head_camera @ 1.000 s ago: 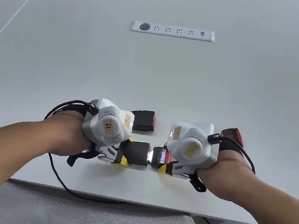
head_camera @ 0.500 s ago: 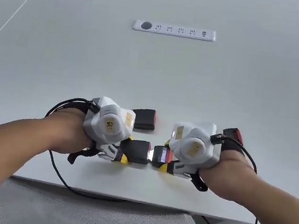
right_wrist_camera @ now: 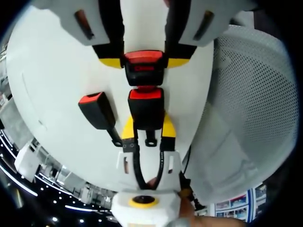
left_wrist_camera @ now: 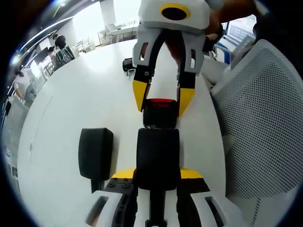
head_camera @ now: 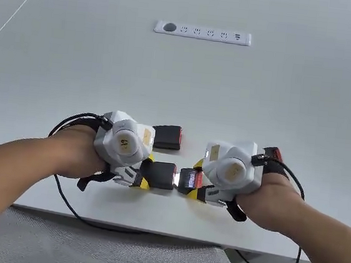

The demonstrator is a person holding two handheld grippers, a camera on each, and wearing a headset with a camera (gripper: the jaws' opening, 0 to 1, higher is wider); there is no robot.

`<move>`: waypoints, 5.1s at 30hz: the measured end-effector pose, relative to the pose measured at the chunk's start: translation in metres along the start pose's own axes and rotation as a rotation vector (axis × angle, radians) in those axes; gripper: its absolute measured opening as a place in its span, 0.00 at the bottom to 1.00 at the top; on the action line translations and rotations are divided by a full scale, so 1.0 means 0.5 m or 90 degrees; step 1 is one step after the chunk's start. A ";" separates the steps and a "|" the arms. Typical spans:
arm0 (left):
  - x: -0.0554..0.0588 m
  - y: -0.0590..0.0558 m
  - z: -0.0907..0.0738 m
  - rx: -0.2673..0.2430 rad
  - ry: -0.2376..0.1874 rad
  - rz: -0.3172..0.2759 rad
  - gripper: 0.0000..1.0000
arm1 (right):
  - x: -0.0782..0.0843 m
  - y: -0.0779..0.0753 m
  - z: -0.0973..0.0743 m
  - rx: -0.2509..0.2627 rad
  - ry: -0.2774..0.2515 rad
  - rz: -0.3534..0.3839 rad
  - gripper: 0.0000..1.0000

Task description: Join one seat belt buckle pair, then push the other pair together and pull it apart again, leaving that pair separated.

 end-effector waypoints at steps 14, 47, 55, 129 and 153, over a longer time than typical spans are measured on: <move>0.002 0.001 -0.001 0.000 0.001 -0.002 0.31 | 0.000 -0.002 -0.001 -0.008 -0.004 0.001 0.30; -0.008 0.005 -0.037 -0.030 0.011 -0.053 0.37 | -0.014 0.006 -0.018 -0.004 -0.032 0.012 0.38; -0.020 0.021 -0.086 -0.068 -0.020 -0.073 0.38 | -0.014 -0.001 -0.066 0.018 -0.052 0.015 0.38; -0.035 0.158 0.026 -0.043 0.049 0.039 0.33 | 0.234 -0.140 -0.188 0.045 0.072 0.018 0.34; -0.033 0.157 0.026 -0.044 0.041 0.041 0.32 | 0.182 -0.144 -0.149 0.061 0.047 0.021 0.32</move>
Point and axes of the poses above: the centre of the closed fingertips' face, and the gripper's own axes: z roughly forward along the fingers, y roughly to its left, x roughly out of its underside, the point moved 10 cm from there along -z, roughly backward along the fingers, and after that the axes turned 9 degrees about -x, right-handed, at the moved point
